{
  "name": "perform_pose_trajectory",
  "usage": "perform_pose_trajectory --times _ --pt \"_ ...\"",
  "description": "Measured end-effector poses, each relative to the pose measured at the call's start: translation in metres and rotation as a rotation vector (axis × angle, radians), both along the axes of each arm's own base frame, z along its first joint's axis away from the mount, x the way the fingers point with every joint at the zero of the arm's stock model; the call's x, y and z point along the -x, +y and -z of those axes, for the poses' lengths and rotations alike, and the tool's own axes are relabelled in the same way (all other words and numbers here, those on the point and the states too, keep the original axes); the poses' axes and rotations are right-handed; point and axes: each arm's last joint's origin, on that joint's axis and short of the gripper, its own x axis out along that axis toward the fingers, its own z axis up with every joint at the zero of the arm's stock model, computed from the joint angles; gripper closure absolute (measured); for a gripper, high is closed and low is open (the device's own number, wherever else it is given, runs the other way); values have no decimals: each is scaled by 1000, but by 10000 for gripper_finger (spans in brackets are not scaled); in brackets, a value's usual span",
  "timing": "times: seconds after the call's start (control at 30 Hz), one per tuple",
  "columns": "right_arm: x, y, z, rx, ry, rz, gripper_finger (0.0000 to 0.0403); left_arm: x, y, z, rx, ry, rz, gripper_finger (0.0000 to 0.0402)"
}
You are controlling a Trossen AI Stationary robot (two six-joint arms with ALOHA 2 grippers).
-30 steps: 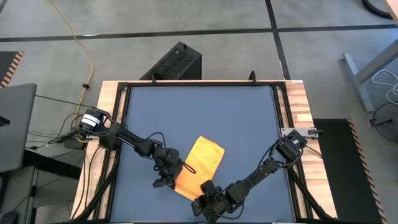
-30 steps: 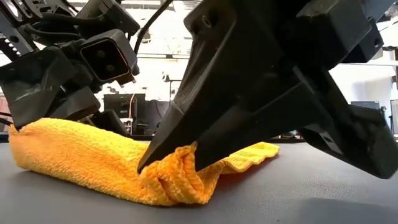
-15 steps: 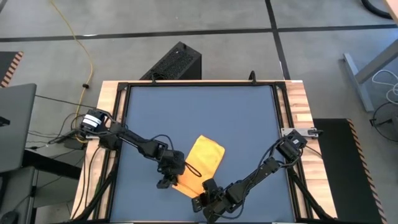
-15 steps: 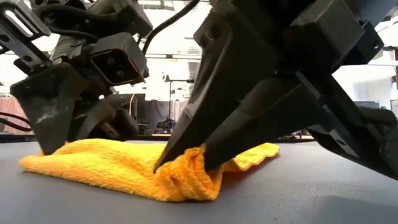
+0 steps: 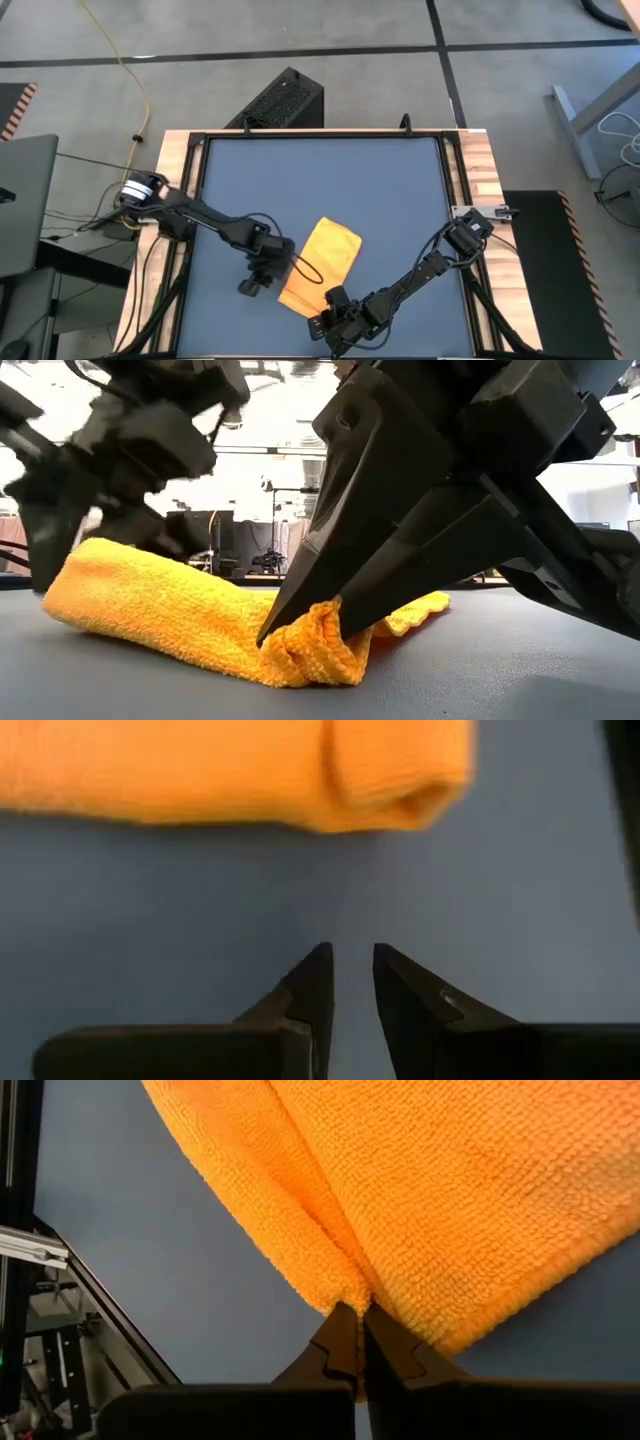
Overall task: Roll towel into tight, uniform cylinder
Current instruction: Roll the orange microfiber cloth
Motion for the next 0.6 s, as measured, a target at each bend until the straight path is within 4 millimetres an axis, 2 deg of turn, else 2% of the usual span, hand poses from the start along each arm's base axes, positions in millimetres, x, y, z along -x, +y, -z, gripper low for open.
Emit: perform_pose_trajectory --times 0.13,0.23,0.3,0.43,0.6 --pt "0 0 0 8 2 -6 382 12 -1 -26 -19 -147 -7 356" --pt "-2 -3 0 6 6 -3 381 21 -8 -48 22 -372 8 368" --pt "-2 -3 0 6 9 -12 380 24 -21 -55 75 -562 31 377" --pt "-4 -6 0 5 12 -14 380 26 -41 -39 76 -760 34 397" --pt "-7 -9 1 -1 15 -6 380 15 -61 -16 64 -842 127 400"
